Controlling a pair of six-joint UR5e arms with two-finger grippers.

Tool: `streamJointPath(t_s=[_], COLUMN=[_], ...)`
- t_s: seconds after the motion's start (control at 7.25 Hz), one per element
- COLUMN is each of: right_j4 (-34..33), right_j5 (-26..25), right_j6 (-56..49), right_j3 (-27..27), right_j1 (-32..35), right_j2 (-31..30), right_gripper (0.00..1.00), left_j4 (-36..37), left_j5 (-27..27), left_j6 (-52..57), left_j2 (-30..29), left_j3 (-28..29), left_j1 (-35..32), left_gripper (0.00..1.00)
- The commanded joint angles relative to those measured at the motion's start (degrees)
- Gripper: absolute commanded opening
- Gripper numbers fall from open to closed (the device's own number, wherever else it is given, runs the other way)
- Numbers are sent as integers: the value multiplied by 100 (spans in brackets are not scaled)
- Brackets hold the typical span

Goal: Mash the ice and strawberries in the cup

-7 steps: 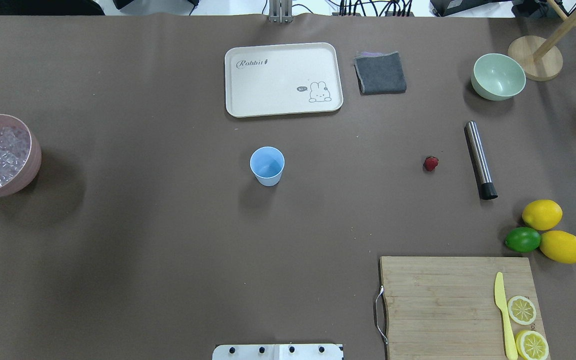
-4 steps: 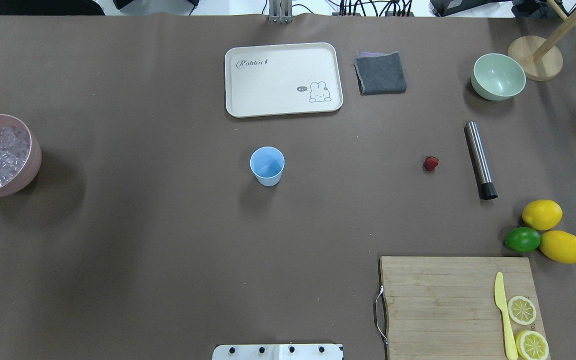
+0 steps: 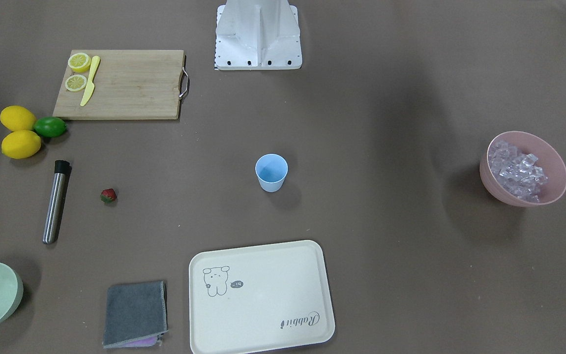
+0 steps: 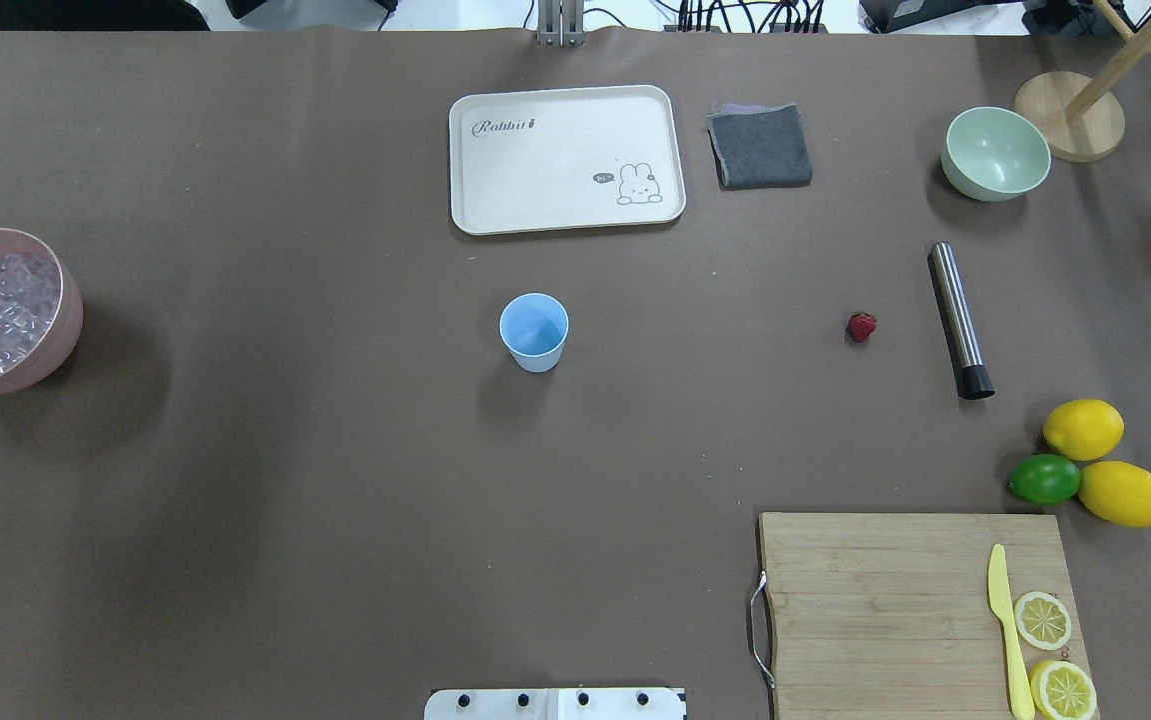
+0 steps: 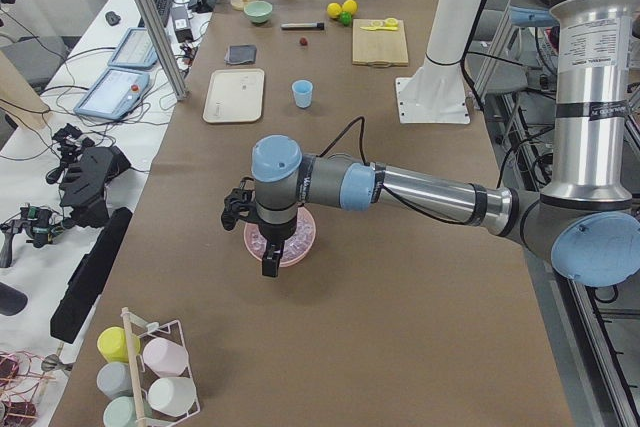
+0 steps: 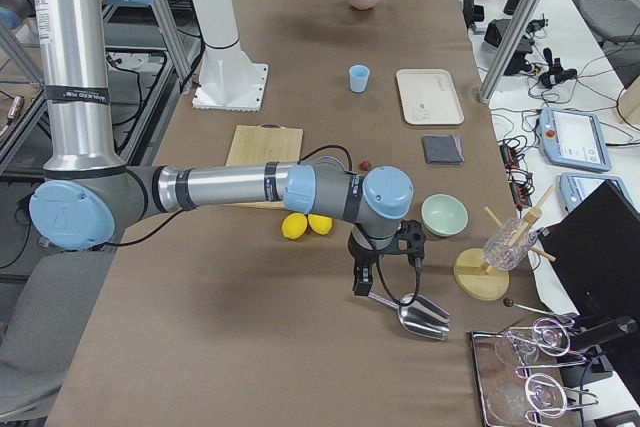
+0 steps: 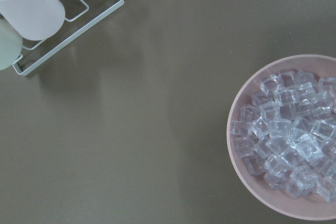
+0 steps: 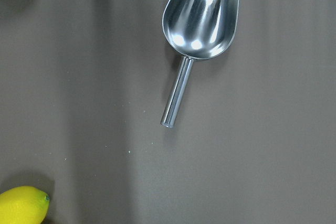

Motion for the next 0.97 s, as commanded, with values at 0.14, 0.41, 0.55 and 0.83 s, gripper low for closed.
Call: streamJointPath(t_s=[0.14,0.41,0.55,0.83], right_j4=[0,0,0,-9], right_j5=[4,4,4,21], right_j6=[0,0,0,0], right_j3=[0,0,9,53], right_j1=[0,0,0,9], right_j2=[4,13,4,-22], right_gripper=[100,100,100,100], left_j4=[-2,-2,-2,-11], left_j5=[-1,-1,-1,-1], left_j6=[0,0,0,9], left_j2=[9,9,9,0], left_j3=[5,23,58,67], left_j1=[0,0,0,0], left_gripper=[98,98,98,98])
